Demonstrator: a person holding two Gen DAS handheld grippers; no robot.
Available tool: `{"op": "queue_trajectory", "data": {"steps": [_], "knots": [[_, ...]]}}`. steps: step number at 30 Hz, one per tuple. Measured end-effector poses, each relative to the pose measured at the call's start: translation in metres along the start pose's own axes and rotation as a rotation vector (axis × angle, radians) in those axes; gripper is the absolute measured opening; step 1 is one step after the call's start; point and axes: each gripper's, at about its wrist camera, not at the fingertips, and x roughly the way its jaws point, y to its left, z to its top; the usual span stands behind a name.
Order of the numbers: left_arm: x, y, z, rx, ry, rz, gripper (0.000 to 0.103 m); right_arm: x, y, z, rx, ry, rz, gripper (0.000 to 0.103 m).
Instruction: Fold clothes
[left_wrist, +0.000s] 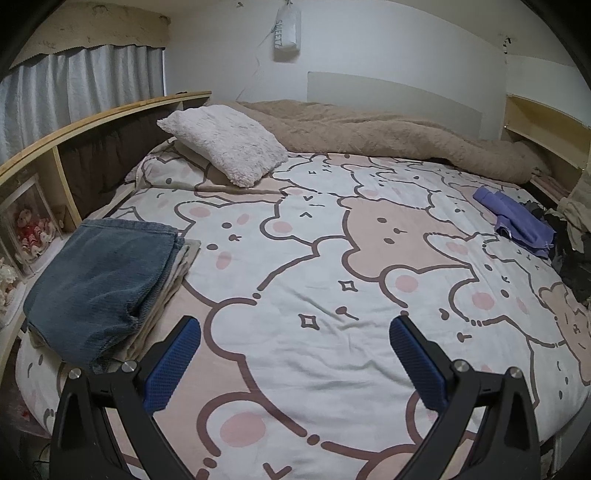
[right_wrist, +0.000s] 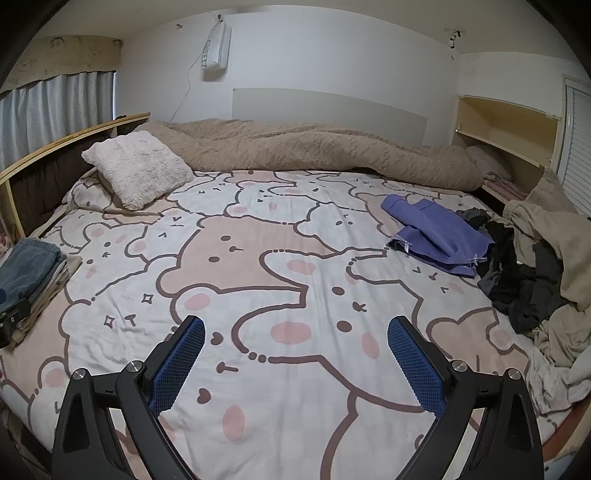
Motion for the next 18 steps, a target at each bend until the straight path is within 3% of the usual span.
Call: {"op": "queue_trajectory", "data": {"steps": [9, 13, 18], "knots": [[0.014, -0.012, 0.003, 0.001, 0.021, -0.035, 0.103, 0.033, -0.051, -0.004, 0.096, 0.053, -0.066, 0.099], [0.021, -0.023, 0.006, 0.022, 0.023, -0.019, 0.103, 0.05, -0.092, -0.008, 0.132, 0.024, -0.197, 0.099], [0.033, -0.036, 0.007, 0.036, 0.044, -0.038, 0.103, 0.083, -0.156, 0.001, 0.144, -0.018, -0.485, 0.099]]}}
